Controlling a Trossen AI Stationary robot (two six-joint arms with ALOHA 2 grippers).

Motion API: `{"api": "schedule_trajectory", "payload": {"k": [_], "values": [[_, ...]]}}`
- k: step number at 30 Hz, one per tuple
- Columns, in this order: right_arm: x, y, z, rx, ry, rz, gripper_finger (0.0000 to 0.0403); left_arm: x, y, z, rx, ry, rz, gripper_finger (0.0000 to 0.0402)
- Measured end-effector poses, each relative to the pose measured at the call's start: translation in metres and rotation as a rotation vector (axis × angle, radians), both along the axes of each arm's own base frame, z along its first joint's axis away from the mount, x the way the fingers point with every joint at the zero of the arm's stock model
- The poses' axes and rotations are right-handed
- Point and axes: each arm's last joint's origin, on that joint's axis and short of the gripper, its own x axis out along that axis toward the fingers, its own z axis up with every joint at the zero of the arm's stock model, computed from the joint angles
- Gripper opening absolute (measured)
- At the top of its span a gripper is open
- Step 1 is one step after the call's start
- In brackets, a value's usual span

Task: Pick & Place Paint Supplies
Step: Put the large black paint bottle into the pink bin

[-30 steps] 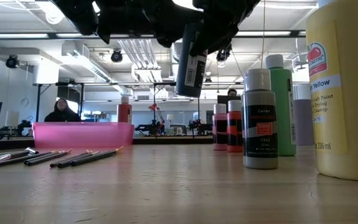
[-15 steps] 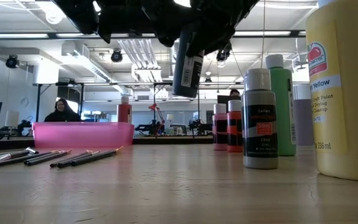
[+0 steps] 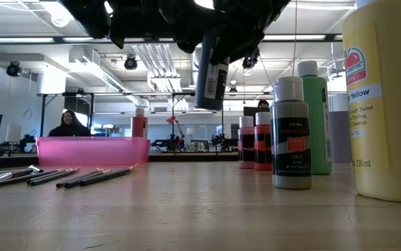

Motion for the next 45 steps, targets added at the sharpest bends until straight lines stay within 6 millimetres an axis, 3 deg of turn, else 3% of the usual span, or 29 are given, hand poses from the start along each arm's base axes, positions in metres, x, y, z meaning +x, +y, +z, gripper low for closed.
{"api": "schedule_trajectory", "payload": {"k": [9, 14, 23, 28, 38, 45], "values": [[-0.002, 0.000, 0.002, -0.004, -0.001, -0.003, 0.0285, -0.001, 0.001, -0.006, 0.000, 0.058, 0.018, 0.0132], [-0.005, 0.000, 0.001, 0.006, 0.035, -0.018, 0.0311, -0.011, 0.003, 0.004, 0.055, 0.073, 0.107, 0.0131], [-0.006, 0.000, -0.001, 0.010, 0.053, -0.019, 0.0339, -0.061, 0.005, 0.046, 0.127, 0.075, 0.336, 0.0131], [-0.006, 0.000, -0.001, 0.018, 0.051, -0.026, 0.0352, -0.094, 0.007, 0.059, 0.123, 0.042, 0.457, 0.0131], [-0.005, 0.000, -0.002, 0.025, 0.045, -0.030, 0.0358, -0.146, 0.015, 0.057, 0.106, -0.053, 0.622, 0.0131], [-0.005, 0.000, -0.002, 0.022, 0.042, -0.027, 0.0342, -0.167, 0.036, 0.043, 0.103, -0.092, 0.787, 0.0133]]}}
